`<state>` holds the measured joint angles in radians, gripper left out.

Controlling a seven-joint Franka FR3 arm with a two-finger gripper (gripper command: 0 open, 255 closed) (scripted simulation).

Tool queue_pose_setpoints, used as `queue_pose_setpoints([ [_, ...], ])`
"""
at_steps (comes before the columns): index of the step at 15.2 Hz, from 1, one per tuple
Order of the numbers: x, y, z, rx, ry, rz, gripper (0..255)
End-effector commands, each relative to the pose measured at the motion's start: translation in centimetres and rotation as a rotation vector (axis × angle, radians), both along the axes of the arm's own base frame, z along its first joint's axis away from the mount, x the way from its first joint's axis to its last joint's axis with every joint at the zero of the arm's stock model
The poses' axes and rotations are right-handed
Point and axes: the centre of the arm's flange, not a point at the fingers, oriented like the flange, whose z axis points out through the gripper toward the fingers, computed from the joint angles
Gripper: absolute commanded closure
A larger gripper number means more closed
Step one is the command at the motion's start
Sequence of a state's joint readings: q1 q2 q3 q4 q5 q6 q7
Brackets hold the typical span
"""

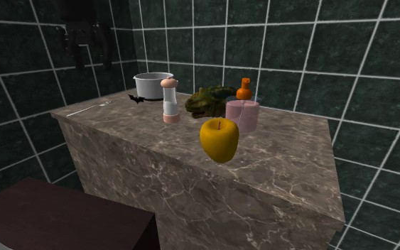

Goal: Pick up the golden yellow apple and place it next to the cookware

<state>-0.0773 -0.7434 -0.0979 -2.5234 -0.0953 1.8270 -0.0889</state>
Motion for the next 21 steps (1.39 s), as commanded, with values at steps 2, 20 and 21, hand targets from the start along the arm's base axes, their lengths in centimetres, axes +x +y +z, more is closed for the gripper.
queue_pose_setpoints([
  [2, -0.2, -3.5, -1.4, -0.017, -0.014, 0.026, 0],
  [20, 2.4, -25.0, -7.3, -0.112, -0.095, 0.168, 0],
  [21, 2.7, -26.2, -7.6, -0.118, -0.1, 0.176, 0],
])
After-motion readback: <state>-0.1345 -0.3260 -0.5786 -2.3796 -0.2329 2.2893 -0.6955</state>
